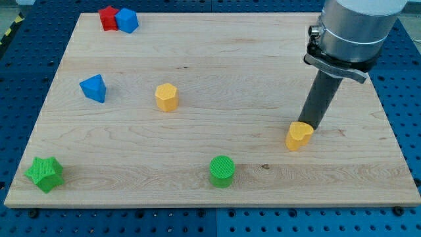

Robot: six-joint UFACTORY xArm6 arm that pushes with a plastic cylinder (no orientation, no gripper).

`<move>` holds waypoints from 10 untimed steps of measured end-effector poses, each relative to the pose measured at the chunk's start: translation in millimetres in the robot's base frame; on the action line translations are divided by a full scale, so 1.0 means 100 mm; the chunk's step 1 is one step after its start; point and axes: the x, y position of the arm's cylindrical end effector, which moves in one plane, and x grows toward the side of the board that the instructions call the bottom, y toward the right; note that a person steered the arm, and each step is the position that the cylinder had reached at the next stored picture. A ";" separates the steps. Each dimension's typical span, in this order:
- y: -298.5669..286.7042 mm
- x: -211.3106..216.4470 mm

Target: Push the yellow heart to the right side of the green circle

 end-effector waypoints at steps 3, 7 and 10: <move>-0.12 0.39; -0.42 0.25; -0.61 0.28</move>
